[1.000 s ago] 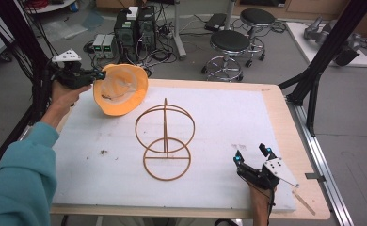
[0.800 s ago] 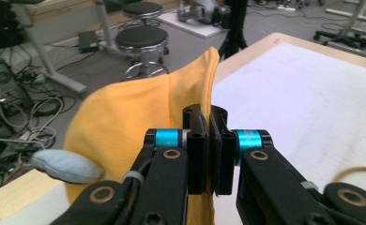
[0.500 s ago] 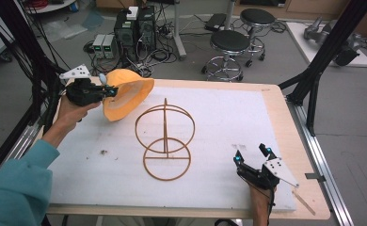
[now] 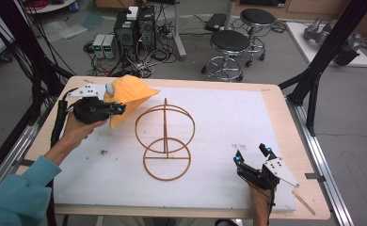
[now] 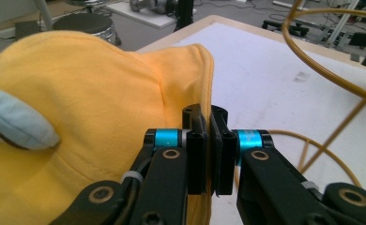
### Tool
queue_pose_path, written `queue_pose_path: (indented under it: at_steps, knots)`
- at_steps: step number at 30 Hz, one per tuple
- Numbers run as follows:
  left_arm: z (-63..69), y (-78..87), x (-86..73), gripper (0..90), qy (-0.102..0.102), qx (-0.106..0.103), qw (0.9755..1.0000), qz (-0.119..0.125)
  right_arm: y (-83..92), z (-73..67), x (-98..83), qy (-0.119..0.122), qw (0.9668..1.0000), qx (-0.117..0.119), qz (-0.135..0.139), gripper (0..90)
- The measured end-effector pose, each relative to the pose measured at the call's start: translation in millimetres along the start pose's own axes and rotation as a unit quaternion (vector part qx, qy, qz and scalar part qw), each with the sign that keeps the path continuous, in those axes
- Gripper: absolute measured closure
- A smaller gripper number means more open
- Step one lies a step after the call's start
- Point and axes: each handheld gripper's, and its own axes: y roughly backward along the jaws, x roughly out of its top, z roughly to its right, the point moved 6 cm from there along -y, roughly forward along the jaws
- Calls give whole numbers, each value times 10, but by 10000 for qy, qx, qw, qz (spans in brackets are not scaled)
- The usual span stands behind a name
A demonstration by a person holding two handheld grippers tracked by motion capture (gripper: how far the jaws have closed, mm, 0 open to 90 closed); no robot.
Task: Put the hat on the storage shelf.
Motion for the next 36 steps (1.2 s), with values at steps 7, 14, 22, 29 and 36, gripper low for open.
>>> queue_pose_path:
  at_steps: [7, 14, 22, 29, 36]
  knots:
    - [224, 25, -205, 848, -43, -119, 9998, -129, 2, 1, 0, -5, 10000, 20, -4, 93]
    - [322, 71, -306, 768, -106, -180, 9993, -302, 0, 2, 0, -12, 10000, 17, 0, 93]
    - [290, 129, -296, 366, 192, -175, 9996, -140, -1, -1, 0, 2, 10000, 12, -2, 93]
    - [246, 155, -279, 208, 200, -46, 9998, -40, -5, 3, 2, 25, 10000, 4, 4, 93]
    - [162, 203, -218, 154, 271, 114, 9995, 131, -6, 2, 2, 41, 10000, 8, 9, 93]
